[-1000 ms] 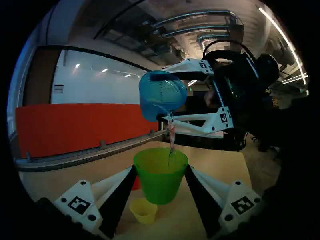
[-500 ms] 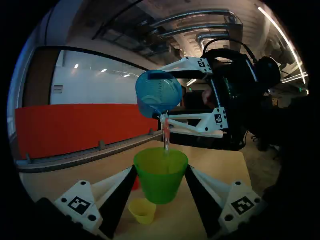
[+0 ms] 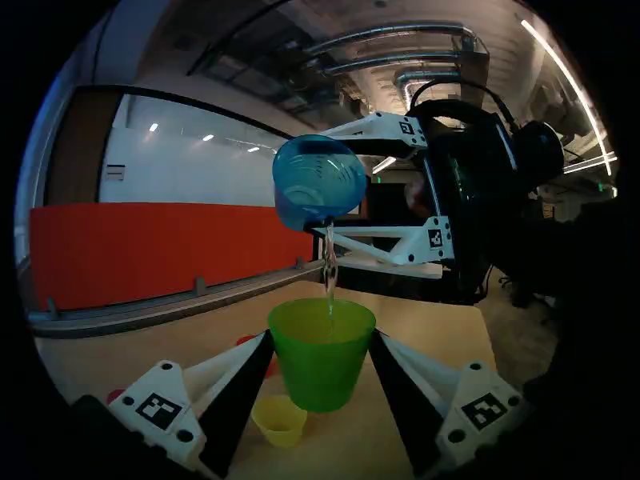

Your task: Pour water

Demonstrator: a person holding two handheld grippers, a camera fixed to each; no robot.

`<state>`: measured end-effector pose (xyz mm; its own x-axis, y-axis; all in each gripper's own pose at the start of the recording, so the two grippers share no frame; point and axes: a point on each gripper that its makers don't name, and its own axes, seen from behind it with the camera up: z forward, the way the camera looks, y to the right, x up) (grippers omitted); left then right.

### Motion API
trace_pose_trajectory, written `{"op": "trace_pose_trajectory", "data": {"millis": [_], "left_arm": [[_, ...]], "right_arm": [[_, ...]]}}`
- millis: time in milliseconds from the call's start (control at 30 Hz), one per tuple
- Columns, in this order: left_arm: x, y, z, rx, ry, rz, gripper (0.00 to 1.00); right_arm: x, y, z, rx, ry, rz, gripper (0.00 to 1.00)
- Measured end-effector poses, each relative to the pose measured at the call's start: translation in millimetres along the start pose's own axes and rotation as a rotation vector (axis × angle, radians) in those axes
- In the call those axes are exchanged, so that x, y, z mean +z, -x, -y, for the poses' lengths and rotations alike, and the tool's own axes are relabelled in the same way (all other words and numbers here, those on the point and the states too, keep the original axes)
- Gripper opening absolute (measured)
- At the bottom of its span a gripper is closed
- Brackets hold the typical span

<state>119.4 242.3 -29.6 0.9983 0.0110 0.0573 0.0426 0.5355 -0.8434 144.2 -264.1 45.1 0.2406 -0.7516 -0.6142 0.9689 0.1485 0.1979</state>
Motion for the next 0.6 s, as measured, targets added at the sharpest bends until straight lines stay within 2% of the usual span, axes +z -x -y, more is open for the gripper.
{"op": "trace_pose_trajectory", "data": {"millis": [600], "left_arm": [[-0.3,-4.2,-1.8,0.004,0.003,-0.007,0.84]], "right_arm": [[-1.1,0.0,-5.8,-0.053,0.004,0.001,0.89]]}}
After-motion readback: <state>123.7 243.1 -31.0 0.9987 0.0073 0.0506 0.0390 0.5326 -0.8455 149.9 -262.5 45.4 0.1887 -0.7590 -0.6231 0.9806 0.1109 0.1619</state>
